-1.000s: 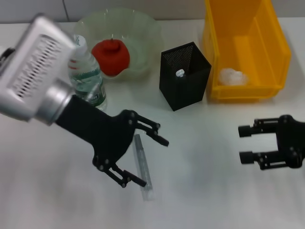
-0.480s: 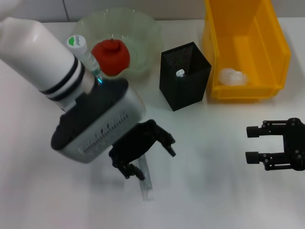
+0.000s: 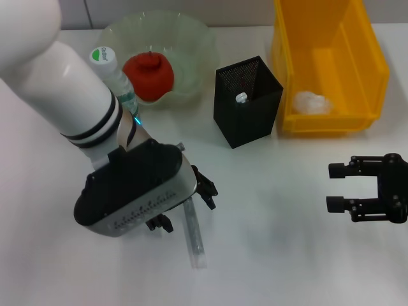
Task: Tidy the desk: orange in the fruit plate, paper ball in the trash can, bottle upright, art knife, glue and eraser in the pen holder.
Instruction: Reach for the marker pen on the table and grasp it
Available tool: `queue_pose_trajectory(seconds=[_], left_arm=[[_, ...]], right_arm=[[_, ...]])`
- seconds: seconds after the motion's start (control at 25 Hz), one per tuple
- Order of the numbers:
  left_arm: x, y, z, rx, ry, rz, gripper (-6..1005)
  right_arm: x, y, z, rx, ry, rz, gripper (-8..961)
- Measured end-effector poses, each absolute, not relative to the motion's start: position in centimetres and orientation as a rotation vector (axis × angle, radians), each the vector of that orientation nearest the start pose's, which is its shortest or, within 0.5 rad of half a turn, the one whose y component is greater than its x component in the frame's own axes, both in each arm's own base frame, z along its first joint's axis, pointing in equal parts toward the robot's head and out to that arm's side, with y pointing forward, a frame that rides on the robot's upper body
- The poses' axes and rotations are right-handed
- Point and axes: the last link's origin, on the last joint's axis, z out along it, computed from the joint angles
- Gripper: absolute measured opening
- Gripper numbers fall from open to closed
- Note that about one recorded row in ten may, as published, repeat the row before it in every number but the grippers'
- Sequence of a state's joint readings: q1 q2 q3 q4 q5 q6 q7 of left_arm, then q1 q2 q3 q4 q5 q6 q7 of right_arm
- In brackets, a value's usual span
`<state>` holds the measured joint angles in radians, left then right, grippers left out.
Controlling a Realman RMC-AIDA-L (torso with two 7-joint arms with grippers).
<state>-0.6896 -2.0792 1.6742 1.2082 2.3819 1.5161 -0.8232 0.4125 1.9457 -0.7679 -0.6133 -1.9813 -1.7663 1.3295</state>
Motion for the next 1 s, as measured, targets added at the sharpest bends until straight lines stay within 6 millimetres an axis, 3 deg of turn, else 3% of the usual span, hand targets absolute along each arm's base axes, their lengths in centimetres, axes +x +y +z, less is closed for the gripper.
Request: queue_pose_trajectory(seconds=[0.52, 1.0], left_arm=[[-14.3, 32.6, -8.7, -2.667, 2.060, 0.683, 813], [-13.4, 31.8, -10.1, -2.704, 2.073, 0.802, 626]], right_arm=[[30.3, 27.9, 3.7, -2.864, 0.648, 0.684, 719], [30.2, 27.9, 3.8, -2.882, 0.614, 0.668, 719]])
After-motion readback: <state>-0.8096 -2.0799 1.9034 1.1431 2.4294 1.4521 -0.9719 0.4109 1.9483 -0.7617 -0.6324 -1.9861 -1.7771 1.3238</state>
